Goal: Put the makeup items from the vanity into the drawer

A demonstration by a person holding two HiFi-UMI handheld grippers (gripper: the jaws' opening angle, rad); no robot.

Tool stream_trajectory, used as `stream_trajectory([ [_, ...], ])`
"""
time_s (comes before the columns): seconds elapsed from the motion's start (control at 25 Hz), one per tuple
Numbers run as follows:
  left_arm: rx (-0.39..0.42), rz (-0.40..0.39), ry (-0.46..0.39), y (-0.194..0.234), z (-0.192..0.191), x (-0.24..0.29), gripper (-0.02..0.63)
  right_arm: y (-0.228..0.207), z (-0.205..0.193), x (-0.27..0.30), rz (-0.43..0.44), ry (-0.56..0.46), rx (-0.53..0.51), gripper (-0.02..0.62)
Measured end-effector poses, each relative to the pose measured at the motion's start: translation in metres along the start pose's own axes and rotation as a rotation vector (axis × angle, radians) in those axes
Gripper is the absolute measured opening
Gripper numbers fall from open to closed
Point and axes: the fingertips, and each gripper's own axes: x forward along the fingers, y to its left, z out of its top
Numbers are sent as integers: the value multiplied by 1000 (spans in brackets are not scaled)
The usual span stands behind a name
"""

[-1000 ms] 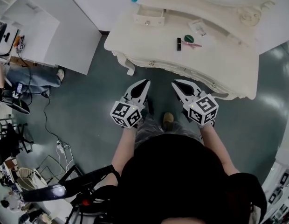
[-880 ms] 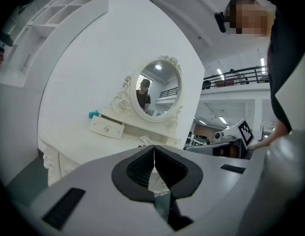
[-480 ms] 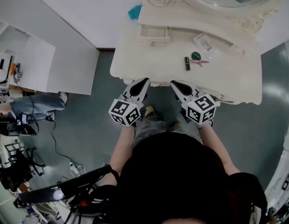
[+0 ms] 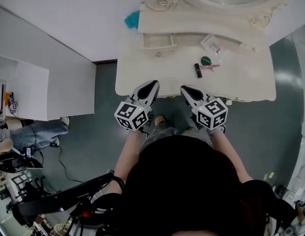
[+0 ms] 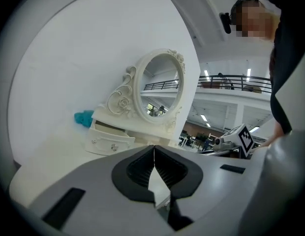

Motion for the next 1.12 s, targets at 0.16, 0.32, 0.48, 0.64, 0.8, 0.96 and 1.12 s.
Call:
stream_trajectory([
  [0.16,-4,-47,30,10,-1,7,17,-10,-1,7,-74,5,21,23],
  [0.32,-6,-89,57,17,-2,11,17,-33,-12,6,-225,41,47,23],
  [0.48,-46,-97,72,26,-10,12,17,-59,-28,-7,-369,131,41,26],
  [0.64,-80,-108,82,29,-17,19,17,-94,-37,-17,-454,207,48,157],
  [0.8,-83,-86,82,39,-14,23,17,-130,-43,-8,-495,262,50,166],
  [0.96,-95,-33,99,52,-13,27,17,-148,-53,2,-477,345,78,170],
  [1.12,-108,-21,105,60,-8,46,17,-156,-59,10,-460,397,84,170],
])
